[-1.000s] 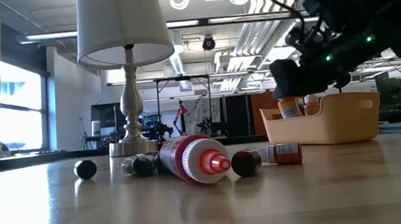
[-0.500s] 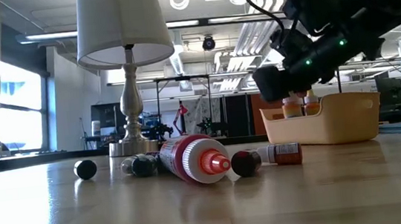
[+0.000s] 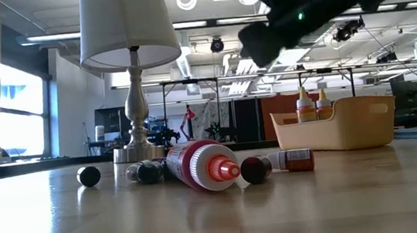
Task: Pick & Place food coloring
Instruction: Put the large yellow food coloring bottle into the yellow bin
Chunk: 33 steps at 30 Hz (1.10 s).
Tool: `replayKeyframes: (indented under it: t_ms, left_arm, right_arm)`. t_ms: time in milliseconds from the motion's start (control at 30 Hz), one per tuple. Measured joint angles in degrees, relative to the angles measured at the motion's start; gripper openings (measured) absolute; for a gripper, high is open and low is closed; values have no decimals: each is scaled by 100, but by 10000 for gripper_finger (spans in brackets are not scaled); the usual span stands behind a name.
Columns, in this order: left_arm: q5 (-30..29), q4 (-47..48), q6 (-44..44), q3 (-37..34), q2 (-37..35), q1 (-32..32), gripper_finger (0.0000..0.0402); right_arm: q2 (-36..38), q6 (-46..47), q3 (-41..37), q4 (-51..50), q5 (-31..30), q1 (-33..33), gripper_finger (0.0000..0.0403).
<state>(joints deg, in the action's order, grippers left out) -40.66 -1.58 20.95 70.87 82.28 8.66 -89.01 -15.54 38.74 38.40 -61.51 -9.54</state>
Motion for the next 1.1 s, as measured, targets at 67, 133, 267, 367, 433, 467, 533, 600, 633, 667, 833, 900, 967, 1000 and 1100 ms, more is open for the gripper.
replayKeyframes:
  t_ms: [67,133,267,367,433,467,533,600,633,667,833,900,967,1000,1100]
  left_arm:
    - [-63,195,-29,0,-48,1,250]
    - [-84,398,-181,0,-135,6,250]
    - [-34,962,-656,0,-434,202,250]
    - [-30,1416,-885,0,-719,489,250]
    - [-31,1687,-1061,6,-918,676,250]
    - [-28,1885,-1161,4,-1019,774,250]
    - [-36,2113,-1385,4,-1172,948,250]
    - [-40,2385,-1597,4,-1302,1080,250]
    - [-44,2473,-1694,4,-1346,1147,250]
    - [-44,2561,-1798,4,-1385,1213,250]
    - [-65,2867,-2098,4,-1479,1425,250]
    - [-66,2929,-2154,2,-1473,1443,250]
    - [18,2924,-2171,2,-1473,1439,250]
    - [104,2924,-2171,2,-1473,1428,250]
    - [210,2922,-2166,2,-1473,1424,250]
  right_arm:
    - [229,-96,188,-489,-336,-235,133]
    - [531,189,324,-1178,-548,-460,123]
    - [1239,2415,363,-3135,169,-703,92]
    - [1644,4126,363,-4860,1381,-649,66]
    - [1717,5000,350,-5859,1782,-626,45]
    - [1705,5296,348,-6244,1834,-623,34]
    - [1595,5636,348,-6712,1853,-590,12]
    - [1416,5693,348,-6843,1998,-505,4]
    - [1309,5697,348,-6818,2076,-448,6]
    - [1205,5692,348,-6749,2164,-378,6]
    - [688,5689,350,-6615,2681,192,3]
    - [556,5789,350,-6624,2880,466,2]
    - [516,5808,350,-6606,3075,721,1]
    - [502,5811,350,-6602,3178,832,1]
    - [496,5770,352,-6649,3530,1170,1]
